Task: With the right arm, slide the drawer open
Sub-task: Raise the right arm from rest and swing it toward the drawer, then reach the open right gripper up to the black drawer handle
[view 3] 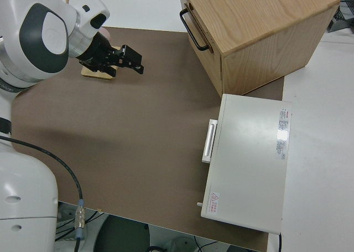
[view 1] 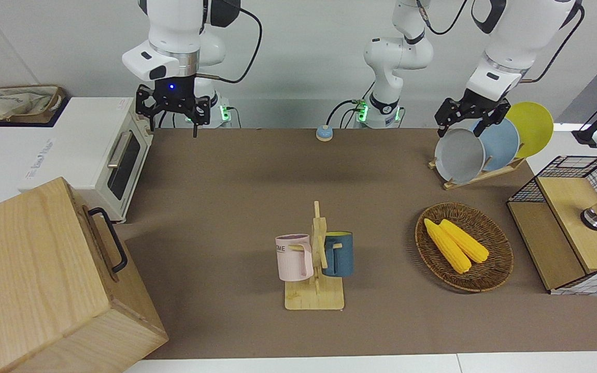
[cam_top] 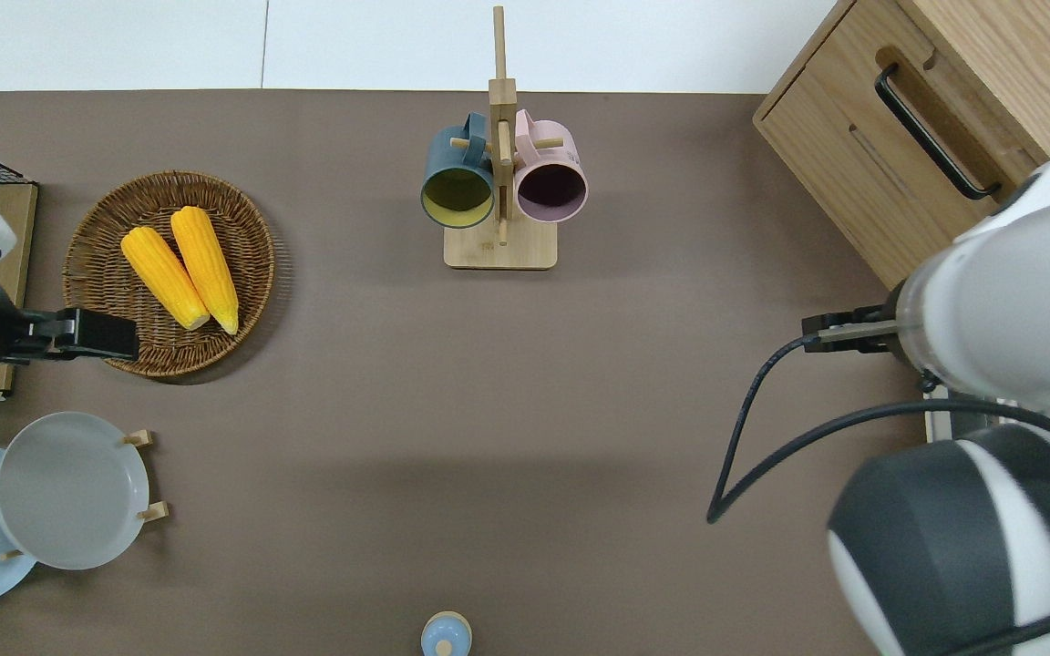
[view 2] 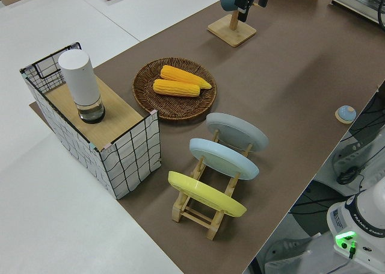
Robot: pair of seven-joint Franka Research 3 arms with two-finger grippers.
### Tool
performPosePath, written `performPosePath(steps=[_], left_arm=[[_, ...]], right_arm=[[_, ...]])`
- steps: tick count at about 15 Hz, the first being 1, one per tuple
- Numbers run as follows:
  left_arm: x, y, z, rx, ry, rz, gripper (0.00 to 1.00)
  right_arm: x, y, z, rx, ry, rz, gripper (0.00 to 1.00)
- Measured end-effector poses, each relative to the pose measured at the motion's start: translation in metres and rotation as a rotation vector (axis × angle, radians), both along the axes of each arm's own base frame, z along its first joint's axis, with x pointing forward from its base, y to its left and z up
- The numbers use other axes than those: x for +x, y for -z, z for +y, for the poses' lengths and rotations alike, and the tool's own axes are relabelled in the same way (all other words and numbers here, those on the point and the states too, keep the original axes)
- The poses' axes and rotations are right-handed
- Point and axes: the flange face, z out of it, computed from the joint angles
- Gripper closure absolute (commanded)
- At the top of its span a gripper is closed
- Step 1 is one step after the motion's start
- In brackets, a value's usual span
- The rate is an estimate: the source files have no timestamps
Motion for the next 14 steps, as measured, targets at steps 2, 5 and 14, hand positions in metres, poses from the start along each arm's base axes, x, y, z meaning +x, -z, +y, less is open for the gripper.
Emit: performPosePath(steps=[2,5,14], left_arm=[[0.000,0.000,0.000,0.000,0.000,0.000,0.00],[0.000,0.000,0.000,0.000,0.000,0.000,0.00],[0.000,0.000,0.000,0.000,0.000,0.000,0.00]], right_arm=[[0.000,0.016,0.026,-0.131,-0.053,0.013,0.021],[0.002,0.045,0.067,-0.345,-0.145,0.029,0.021],[0.023,0.148,0.124,-0.948,-0.292,0.046,0.021]])
